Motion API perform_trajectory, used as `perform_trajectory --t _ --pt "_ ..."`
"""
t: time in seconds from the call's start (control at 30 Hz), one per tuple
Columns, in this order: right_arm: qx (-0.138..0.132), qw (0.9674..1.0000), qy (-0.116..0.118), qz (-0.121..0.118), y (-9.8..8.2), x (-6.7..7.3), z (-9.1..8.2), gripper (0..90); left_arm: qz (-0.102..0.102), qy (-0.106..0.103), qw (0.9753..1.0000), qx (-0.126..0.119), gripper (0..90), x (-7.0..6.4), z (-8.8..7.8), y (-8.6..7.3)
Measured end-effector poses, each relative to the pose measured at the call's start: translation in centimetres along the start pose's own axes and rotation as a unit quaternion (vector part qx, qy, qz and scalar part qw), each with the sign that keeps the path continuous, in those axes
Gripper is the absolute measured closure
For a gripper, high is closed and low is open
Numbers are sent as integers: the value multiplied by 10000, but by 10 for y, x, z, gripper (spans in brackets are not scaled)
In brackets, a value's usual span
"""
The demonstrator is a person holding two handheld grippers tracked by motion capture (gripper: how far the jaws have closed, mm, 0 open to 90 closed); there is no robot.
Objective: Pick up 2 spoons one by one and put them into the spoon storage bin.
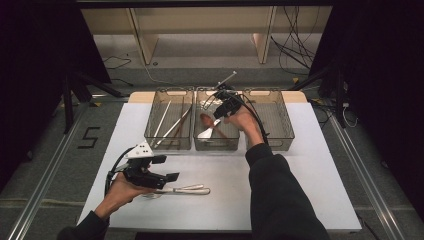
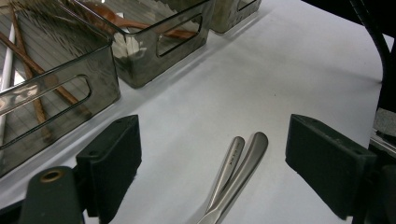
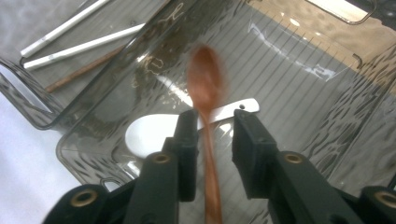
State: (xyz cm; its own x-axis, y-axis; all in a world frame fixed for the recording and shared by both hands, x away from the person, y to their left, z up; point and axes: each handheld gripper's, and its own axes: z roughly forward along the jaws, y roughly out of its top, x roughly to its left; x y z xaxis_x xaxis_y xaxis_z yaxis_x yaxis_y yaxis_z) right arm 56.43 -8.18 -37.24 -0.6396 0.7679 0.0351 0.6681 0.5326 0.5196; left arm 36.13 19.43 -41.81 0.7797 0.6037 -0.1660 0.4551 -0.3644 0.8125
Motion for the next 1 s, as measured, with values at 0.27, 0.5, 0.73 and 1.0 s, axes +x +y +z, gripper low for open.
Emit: perform_trajectory --t 0.27,0.5,0.73,1.0 --pt "-90 9998 154 -106 -8 1 -14 518 35 -18 9999 118 178 0 2 -1" --pt "-229 9992 283 -168 -30 5 -30 449 66 -11 9997 220 178 -1 5 -1" --pt "-450 9977 393 -309 -53 8 -48 409 119 54 9991 405 178 1 7 -2" --pt "-614 9961 496 -384 -90 13 -67 393 132 86 9980 609 179 3 9 -3"
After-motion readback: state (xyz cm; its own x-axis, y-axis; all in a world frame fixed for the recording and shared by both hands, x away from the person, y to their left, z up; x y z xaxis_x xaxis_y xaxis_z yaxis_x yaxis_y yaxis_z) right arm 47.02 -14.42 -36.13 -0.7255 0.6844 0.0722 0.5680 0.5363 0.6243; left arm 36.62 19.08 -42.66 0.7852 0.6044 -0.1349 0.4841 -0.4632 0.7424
